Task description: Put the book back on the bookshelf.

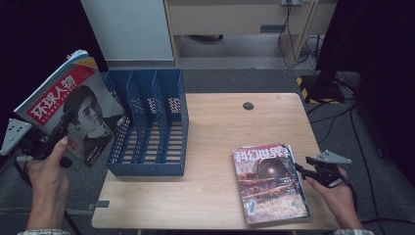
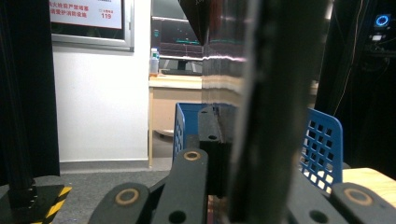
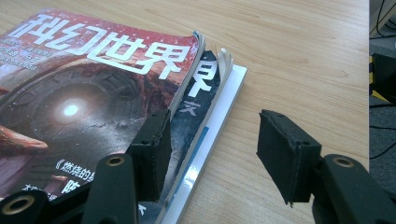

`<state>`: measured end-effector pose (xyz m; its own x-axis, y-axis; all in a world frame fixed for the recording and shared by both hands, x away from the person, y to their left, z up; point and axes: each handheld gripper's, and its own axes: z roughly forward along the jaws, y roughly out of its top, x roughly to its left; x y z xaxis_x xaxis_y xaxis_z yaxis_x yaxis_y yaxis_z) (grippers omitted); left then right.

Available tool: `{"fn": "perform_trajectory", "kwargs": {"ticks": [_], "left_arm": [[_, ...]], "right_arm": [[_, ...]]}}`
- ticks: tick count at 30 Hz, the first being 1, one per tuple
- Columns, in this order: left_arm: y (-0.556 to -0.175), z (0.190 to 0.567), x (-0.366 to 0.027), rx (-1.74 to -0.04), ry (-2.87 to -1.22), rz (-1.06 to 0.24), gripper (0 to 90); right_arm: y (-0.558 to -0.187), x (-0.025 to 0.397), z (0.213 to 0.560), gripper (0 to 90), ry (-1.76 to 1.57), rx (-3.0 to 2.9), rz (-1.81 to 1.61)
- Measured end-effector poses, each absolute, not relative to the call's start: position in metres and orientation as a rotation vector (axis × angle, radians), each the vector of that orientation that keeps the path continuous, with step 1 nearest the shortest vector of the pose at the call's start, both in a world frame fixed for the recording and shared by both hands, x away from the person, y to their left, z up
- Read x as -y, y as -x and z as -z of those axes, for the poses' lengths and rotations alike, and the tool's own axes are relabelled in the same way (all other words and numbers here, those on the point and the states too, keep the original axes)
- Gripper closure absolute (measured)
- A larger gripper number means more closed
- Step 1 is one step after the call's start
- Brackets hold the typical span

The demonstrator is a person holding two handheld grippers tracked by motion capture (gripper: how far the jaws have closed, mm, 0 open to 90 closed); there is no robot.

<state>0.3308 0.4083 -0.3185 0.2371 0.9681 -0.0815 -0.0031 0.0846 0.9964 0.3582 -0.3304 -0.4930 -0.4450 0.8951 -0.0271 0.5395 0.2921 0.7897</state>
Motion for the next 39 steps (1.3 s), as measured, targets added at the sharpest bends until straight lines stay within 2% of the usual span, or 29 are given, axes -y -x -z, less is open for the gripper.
{"fn": "perform_trajectory", "kwargs": {"ticks": [18,39], "left_arm": [[-0.377,0.333,-0.394,-1.097,-1.228,-0.971,86.8],[-0.387,0.351,-0.390,-1.136,-1.229,-0.980,86.8]], "right_arm": [[-0.359,0.333,0.494,45.1,-1.289,-2.088,-1.004],[-0.357,0.342,0.492,45.1,-1.312,-2.062,-1.010]]}}
